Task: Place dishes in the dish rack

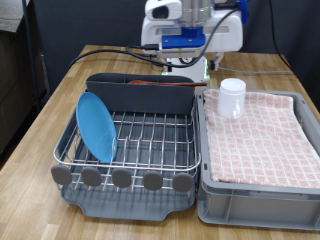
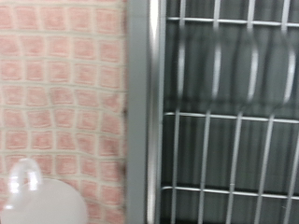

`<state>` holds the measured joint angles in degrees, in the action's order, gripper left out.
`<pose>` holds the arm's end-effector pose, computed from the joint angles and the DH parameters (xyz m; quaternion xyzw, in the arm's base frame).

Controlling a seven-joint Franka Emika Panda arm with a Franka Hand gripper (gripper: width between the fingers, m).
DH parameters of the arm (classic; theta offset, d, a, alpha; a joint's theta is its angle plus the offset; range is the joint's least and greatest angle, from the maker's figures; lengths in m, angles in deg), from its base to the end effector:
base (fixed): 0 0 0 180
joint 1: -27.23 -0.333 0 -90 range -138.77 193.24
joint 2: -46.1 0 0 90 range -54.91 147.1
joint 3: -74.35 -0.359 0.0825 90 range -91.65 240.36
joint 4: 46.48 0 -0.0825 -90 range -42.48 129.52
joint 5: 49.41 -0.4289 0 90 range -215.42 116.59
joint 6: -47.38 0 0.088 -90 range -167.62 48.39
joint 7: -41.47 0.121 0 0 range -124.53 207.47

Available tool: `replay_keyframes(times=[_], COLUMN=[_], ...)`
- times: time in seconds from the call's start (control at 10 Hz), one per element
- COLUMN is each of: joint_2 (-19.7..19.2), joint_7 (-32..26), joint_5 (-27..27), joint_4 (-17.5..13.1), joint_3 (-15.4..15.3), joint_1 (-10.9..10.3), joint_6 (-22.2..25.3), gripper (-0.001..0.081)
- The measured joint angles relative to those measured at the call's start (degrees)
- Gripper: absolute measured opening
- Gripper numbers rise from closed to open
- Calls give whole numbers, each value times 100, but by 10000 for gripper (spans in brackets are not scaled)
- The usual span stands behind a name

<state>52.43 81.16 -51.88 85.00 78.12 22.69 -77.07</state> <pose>0.5271 0.0090 0.3973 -0.9385 0.3444 0.0133 0.0178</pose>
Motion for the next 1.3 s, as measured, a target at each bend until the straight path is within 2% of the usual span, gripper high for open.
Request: replay_keyframes(times=[0.2, 0.4, 0.7, 1.3], joint_2=[250, 205, 147, 148], joint_7=[141, 87, 60, 620], joint_5=[-3, 2, -9, -234], joint_4=[259, 220, 118, 116], joint_3=[-146, -154, -401, -1003], joint_1=[-97, -96, -211, -490], joint_6=[-194, -26, 346, 393], gripper=[802, 802, 802, 802])
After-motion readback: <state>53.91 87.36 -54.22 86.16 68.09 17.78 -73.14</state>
